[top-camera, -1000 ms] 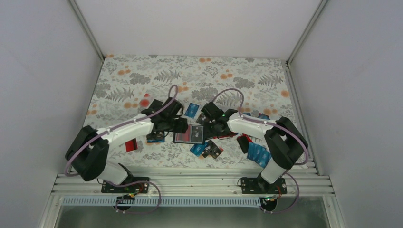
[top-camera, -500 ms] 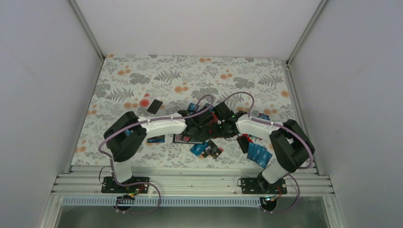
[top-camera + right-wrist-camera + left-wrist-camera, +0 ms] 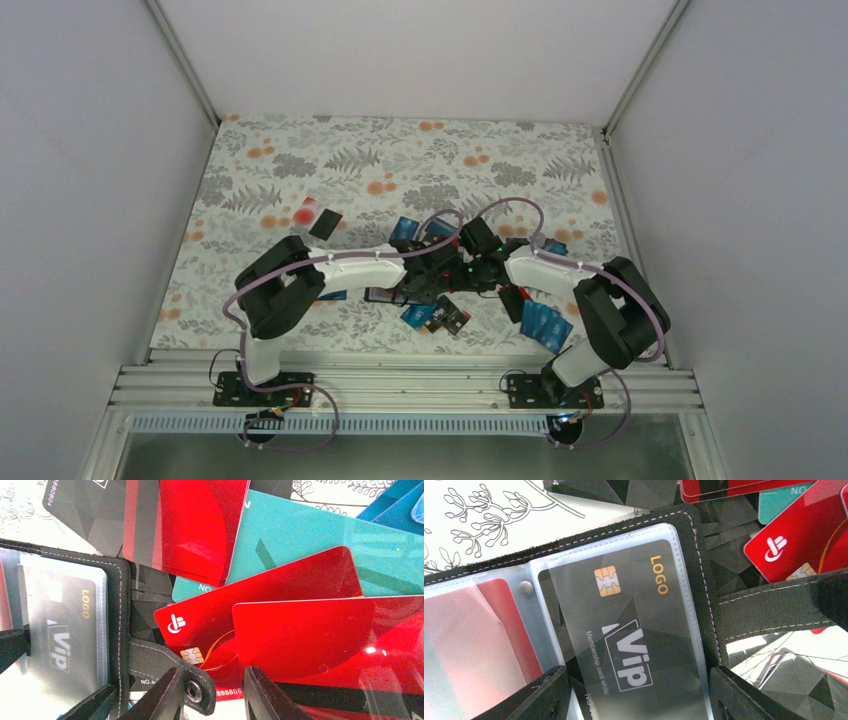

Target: Put the credit cards into the card holder

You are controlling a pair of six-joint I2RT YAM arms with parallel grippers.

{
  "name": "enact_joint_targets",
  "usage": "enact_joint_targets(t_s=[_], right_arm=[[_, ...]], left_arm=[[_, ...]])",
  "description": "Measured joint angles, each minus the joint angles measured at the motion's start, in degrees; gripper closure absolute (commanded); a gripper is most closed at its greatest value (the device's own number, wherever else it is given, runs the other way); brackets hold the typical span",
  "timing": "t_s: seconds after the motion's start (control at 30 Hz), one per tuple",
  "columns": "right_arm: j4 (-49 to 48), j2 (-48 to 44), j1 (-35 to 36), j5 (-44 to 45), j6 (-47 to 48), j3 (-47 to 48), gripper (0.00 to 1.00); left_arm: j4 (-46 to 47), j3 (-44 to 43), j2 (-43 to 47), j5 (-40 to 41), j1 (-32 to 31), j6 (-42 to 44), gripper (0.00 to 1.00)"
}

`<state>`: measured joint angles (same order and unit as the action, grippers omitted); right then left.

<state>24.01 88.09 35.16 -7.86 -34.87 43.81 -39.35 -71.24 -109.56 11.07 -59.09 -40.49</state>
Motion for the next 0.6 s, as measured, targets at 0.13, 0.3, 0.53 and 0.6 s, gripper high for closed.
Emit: enact_joint_targets(t_s=[0.13, 0.3, 0.53, 0.6], right_arm=[[-0.22, -0.72, -0.48, -0.50, 0.44, -0.68, 0.68], [-0.24, -1.20, -1.01, -0.74, 0.68, -1.09, 0.69], [-0.28, -1.38, -1.75, -1.01, 1.11, -1.40, 0.71], [-0.48, -1.38, -1.95, -1.14, 1.33, -1.55, 0.72]], left_arm=[[-2.19, -2.40, -1.60, 1.66, -1.14, -0.92, 0.32], [-4.02, -3.98, -2.58, 3.93, -2.34, -2.89, 0.44], [-4.92, -3.98, -2.25, 5.35, -2.69, -4.37, 0.37], [-5.75, -3.98, -1.99, 5.73, -2.69, -4.76, 0.36]])
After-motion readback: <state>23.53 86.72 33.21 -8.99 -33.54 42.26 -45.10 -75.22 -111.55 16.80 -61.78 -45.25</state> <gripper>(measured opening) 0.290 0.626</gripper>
